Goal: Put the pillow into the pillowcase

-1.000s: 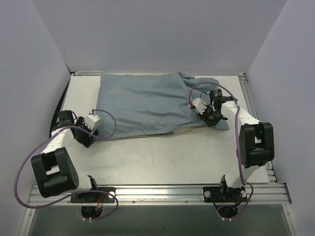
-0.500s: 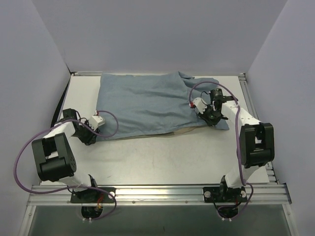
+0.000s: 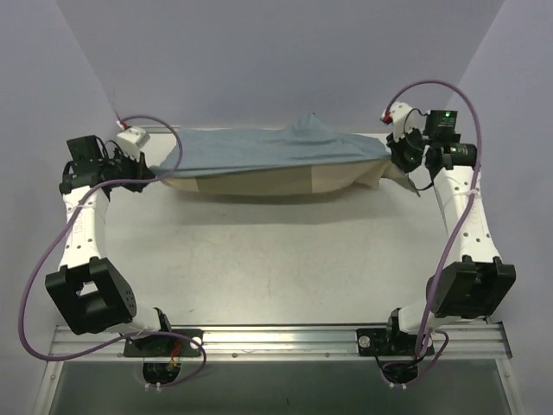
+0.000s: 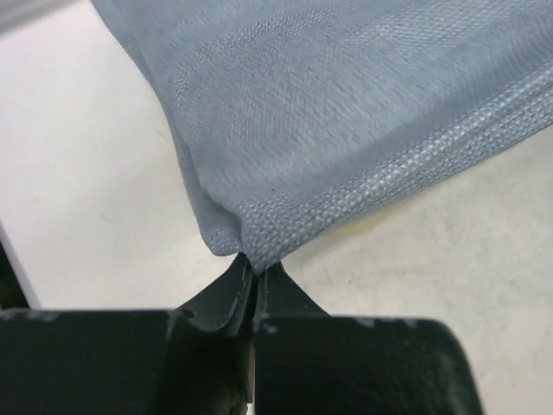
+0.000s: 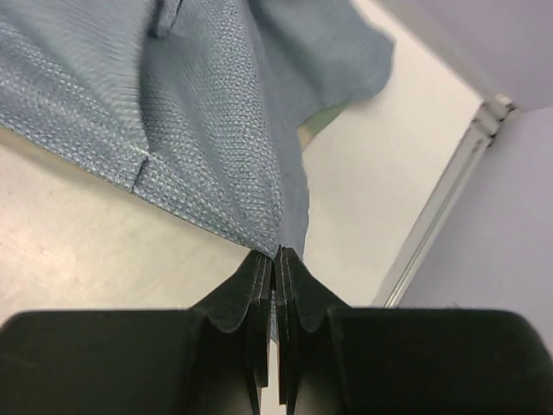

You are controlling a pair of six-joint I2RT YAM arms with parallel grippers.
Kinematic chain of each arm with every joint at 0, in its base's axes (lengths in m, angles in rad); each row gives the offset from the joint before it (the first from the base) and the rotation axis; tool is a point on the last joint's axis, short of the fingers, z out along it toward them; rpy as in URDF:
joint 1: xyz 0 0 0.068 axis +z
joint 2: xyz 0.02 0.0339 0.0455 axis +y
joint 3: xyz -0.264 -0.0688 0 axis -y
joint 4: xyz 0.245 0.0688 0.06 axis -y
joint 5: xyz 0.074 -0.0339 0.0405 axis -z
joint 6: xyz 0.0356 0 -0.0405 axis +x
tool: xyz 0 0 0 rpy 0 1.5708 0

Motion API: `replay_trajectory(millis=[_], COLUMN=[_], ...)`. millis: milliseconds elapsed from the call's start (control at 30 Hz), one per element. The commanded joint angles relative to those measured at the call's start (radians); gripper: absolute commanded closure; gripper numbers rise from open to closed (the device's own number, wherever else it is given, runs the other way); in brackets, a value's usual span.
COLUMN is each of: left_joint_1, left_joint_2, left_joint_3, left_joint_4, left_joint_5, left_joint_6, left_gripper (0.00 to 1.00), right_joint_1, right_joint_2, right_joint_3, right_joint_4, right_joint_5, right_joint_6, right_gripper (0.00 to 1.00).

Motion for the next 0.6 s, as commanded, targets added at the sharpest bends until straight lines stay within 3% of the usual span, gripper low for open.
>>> replay_trajectory(millis=[0,300,567], left_joint_1=[0.07,0.205,0.167], left_joint_2=[-0.096,-0.357,-0.338], left_joint_3=[0.136,0.304,0.331], left_joint_4=[0.141,0.327,0.41], left_joint_5=[0.03,-0.065,-0.108], left_joint_6=[-0.251,-0.518,-0.574], left_gripper=[1.0,1.0,1.0], right_joint_1=[-0.068,-0.127,-0.144], right_joint_2=[-0.101,-0.326,-0.262], right_joint_3=[0.116,0.331,0.403], right_joint_4=[0.002,0.047,0.166], right_joint_5=[0.031,0.085,0.122], right_joint_6=[0.078,0.101,0.035], right_gripper=[1.0,1.0,1.0])
